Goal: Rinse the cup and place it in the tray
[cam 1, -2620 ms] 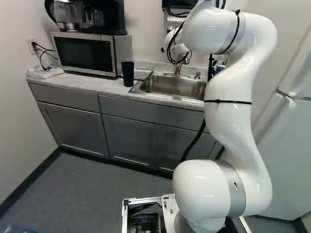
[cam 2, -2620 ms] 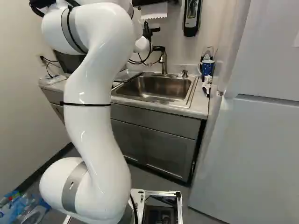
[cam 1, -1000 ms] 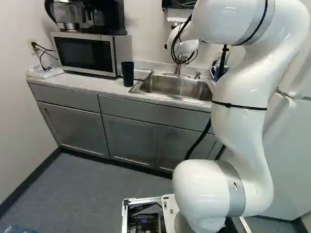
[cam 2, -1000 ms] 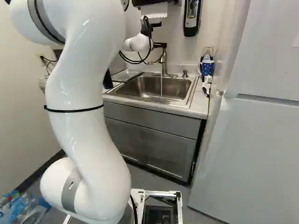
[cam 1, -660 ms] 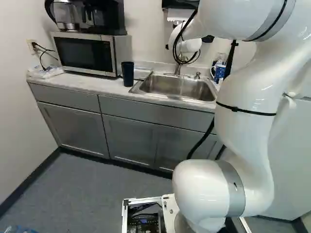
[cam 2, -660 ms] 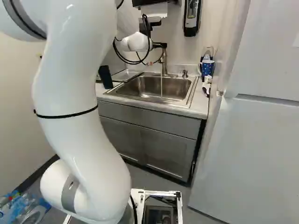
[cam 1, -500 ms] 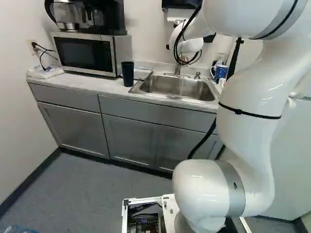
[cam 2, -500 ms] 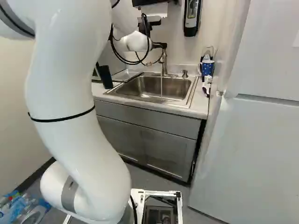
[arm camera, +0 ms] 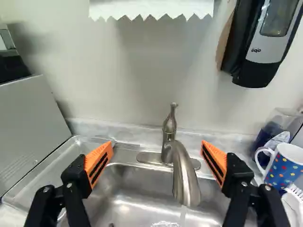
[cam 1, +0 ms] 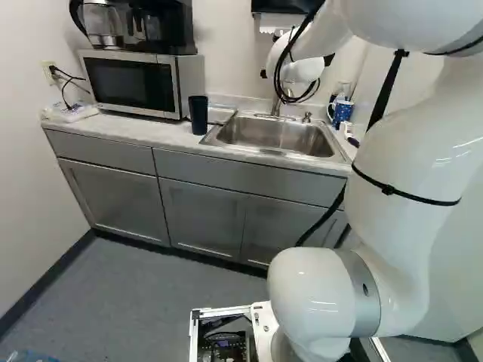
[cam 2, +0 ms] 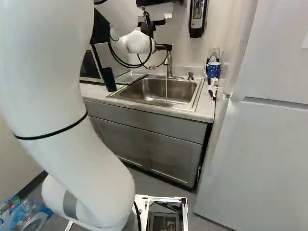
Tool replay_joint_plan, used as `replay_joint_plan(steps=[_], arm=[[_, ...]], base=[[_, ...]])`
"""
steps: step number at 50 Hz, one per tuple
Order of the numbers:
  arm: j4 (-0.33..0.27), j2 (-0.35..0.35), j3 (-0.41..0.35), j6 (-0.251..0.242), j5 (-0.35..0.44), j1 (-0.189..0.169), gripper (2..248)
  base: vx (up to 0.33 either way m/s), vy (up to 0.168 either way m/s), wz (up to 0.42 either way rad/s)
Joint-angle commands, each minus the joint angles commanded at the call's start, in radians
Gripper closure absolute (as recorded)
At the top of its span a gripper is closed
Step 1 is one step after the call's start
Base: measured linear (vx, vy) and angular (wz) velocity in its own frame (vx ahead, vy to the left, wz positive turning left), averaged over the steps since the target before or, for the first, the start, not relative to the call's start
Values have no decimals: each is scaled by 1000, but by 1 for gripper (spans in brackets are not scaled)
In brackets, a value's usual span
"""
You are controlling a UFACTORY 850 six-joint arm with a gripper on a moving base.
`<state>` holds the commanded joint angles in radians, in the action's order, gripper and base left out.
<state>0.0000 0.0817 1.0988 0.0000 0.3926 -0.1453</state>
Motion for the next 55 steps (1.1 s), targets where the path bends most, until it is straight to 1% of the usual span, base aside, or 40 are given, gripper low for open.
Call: replay_joint_plan(steps=[9, 17, 34, 55], arm=[[0, -47, -49, 0, -6, -4, 3], [0, -89, -91, 0, -43, -7, 3], [0, -178, -178, 0, -182, -15, 3], [0, -246, -241, 0, -369, -21, 3]], base=[[0, 0, 0], [0, 0, 0], [0, 0, 0], [0, 0, 0]])
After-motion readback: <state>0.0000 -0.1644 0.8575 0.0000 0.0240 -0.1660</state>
